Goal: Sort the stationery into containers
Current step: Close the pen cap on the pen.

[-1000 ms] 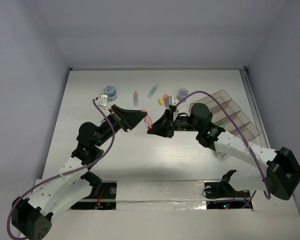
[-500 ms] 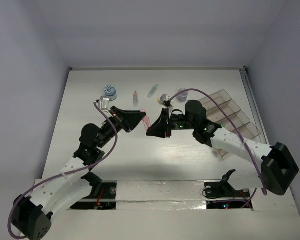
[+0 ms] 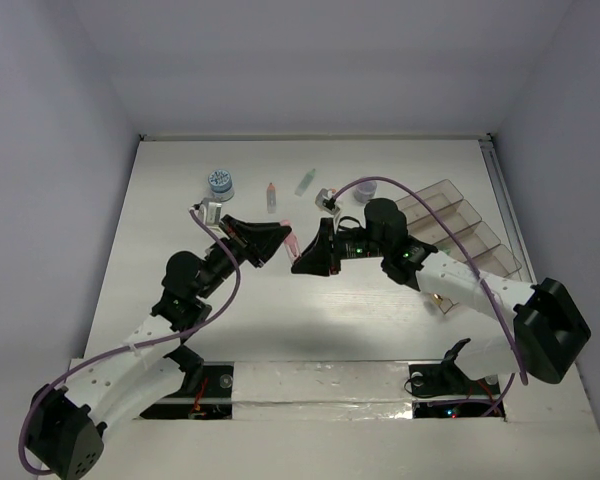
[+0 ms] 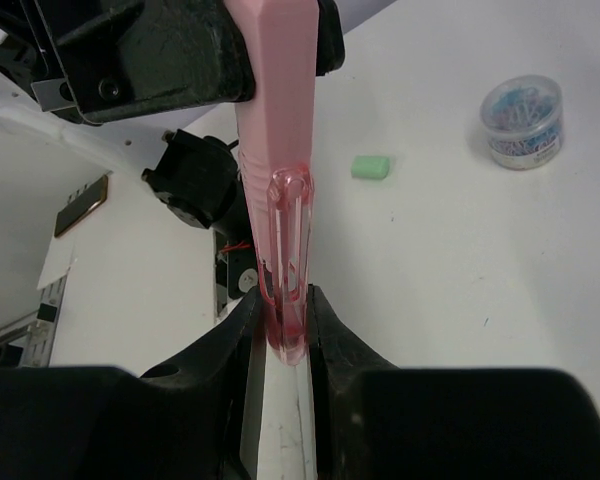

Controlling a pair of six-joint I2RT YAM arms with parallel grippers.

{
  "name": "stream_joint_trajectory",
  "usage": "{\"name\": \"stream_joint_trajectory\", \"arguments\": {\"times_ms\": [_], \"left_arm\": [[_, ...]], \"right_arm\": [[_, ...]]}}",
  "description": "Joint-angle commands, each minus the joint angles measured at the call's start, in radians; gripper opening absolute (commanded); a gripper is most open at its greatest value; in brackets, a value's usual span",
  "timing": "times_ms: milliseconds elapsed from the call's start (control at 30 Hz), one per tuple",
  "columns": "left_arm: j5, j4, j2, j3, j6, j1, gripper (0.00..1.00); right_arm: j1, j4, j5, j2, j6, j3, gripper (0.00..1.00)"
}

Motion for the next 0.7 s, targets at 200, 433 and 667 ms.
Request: {"name": "stream_joint_trajectory", "arguments": {"times_ms": [200, 433, 667], "left_arm": [[0.017, 0.232, 0.046, -0.052, -0.002, 0.01, 0.0], [0.042, 0.264, 0.05, -0.081, -0.033, 0.01, 0.0], [0.057, 0.247, 0.033, -0.106, -0.042, 0.01, 0.0]], "right_arm": [[0.018, -0.005, -0.061, -0.026, 0.011, 0.043, 0.0], [0.018, 0.074, -0.018, -0.039, 0.063, 0.031, 0.0], [0.018, 0.157, 0.048, -0.07, 0.11, 0.017, 0.0]]}}
